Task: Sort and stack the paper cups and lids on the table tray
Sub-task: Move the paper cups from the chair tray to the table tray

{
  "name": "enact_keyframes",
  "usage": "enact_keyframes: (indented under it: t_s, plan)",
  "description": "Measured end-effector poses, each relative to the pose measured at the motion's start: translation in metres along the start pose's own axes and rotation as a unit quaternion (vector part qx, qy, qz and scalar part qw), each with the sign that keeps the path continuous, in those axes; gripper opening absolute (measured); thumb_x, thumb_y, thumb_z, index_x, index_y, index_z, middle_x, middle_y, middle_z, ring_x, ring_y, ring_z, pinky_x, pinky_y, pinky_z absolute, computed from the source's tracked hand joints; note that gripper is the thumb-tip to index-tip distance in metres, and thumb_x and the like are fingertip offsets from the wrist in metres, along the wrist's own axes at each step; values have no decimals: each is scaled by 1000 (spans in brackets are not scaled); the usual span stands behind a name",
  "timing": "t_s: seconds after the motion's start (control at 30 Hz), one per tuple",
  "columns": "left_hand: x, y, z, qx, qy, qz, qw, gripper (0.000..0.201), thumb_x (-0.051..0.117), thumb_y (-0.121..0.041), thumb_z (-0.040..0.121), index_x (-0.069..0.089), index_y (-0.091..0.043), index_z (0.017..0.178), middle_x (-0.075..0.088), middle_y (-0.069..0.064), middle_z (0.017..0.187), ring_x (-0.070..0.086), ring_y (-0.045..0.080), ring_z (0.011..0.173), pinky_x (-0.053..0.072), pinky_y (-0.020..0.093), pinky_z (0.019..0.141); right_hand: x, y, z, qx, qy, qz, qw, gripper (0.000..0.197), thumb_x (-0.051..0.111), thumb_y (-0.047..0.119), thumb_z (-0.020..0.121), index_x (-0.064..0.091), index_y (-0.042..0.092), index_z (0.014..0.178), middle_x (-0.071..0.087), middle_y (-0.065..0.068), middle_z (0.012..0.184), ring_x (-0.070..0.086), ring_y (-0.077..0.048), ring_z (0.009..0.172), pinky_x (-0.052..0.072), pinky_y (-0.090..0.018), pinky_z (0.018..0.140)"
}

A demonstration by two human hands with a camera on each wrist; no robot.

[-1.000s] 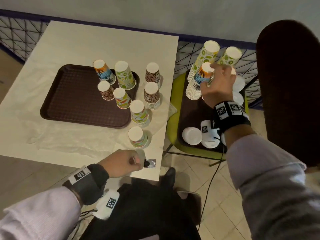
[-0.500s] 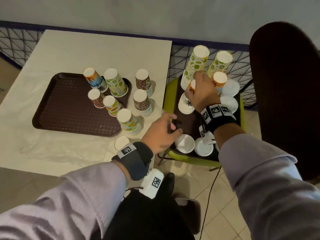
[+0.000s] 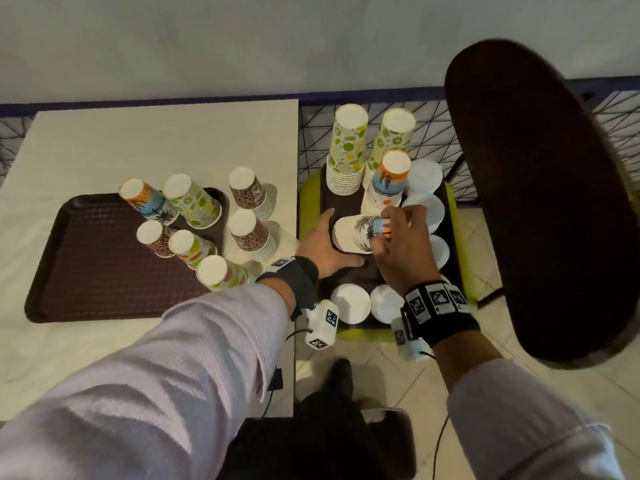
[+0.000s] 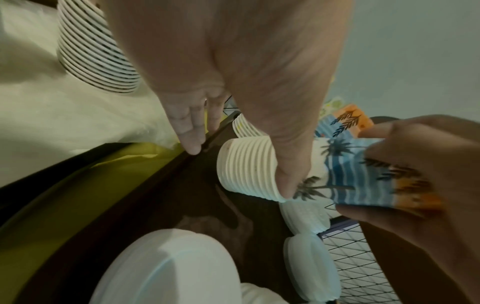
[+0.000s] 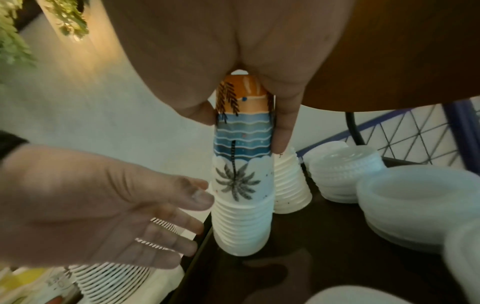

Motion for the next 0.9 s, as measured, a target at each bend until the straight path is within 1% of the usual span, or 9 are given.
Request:
enact_keyframes:
  t_s: [0.2, 0.37, 0.43, 0.5, 0.57, 0.63, 0.7, 0.8, 0.9]
  plan:
    - [22, 0, 17, 16, 37, 35, 999, 136, 92, -57, 52, 18, -29, 163, 58, 1, 148, 43, 26, 142, 35, 38, 118, -5, -12, -8, 37, -14, 79, 996, 39, 61, 14, 84, 54, 10, 122, 38, -8, 124, 55, -28, 96, 55, -41, 86]
    - [27, -13, -9, 81, -16, 20, 996, 119, 94, -45, 65, 25, -33, 161, 35, 7, 160, 16, 31, 152, 20, 42, 127, -18, -1, -13, -10, -38, 131, 991, 41, 64, 14, 91, 53, 13, 131, 39, -6, 127, 51, -15, 101, 57, -31, 82]
    - [25, -16, -16, 102, -40, 20, 994, 105, 85, -57, 63, 37, -34, 153, 49, 3, 151, 31, 27, 145, 26, 29, 121, -27, 13, -12, -39, -34, 143, 988, 48, 66, 21, 92, 49, 21, 137, 41, -5, 132, 48, -10, 109, 56, -33, 89]
    - [17, -16, -26, 81, -73, -39, 993, 86, 85, -55, 67, 49, -34, 142, 62, -2, 136, 50, 10, 124, 40, 16, 103, -38, 27, -11, -64, 0, 181, 981, 56, 64, 31, 95, 41, 27, 146, 42, 0, 137, 49, -7, 118, 52, -28, 95]
    - [6, -14, -35, 60, -93, -117, 987, 72, 90, -42, 74, 55, -32, 137, 69, -9, 125, 64, 6, 112, 52, 29, 100, -50, 35, -9, -83, -9, 243, 966, 58, 55, 38, 100, 33, 27, 152, 45, 2, 137, 53, -11, 121, 51, -24, 94]
    - [-4, -13, -45, 48, -100, -171, 979, 64, 90, -41, 76, 55, -41, 130, 71, -15, 122, 67, 2, 109, 57, 41, 100, -55, 26, 2, -43, -93, 310, 945, 52, 45, 40, 103, 32, 23, 151, 51, 3, 132, 57, -19, 120, 52, -32, 94]
    - [-12, -14, -55, 32, -99, -211, 972, 66, 87, -55, 71, 54, -48, 127, 71, -19, 122, 68, 6, 112, 60, 44, 94, -50, 7, 24, 73, -161, 341, 923, 50, 47, 39, 101, 35, 22, 147, 53, 0, 130, 58, -25, 118, 54, -35, 92]
    - [-22, -12, -65, 5, -108, -284, 953, 70, 85, -61, 64, 57, -47, 128, 73, -18, 121, 69, 13, 114, 63, 49, 90, -29, -18, 61, 189, -102, 256, 943, 65, 63, 25, 96, 32, 12, 152, 48, -14, 143, 51, -29, 131, 50, -33, 102]
    - [-29, -16, -76, 10, -104, -282, 954, 40, 85, -50, 74, 63, -67, 102, 74, -22, 114, 69, 16, 115, 62, 51, 91, -3, -28, 86, 173, -37, 192, 965, 80, 73, 24, 89, 31, 4, 153, 43, -19, 151, 44, -33, 140, 41, -43, 114]
Point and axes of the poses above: each hand's wrist, its own z-axis towards the middle knuckle, its own x-axis out of the palm, y = z × x, the point moved 2 cm from there along z, towards the middle knuckle
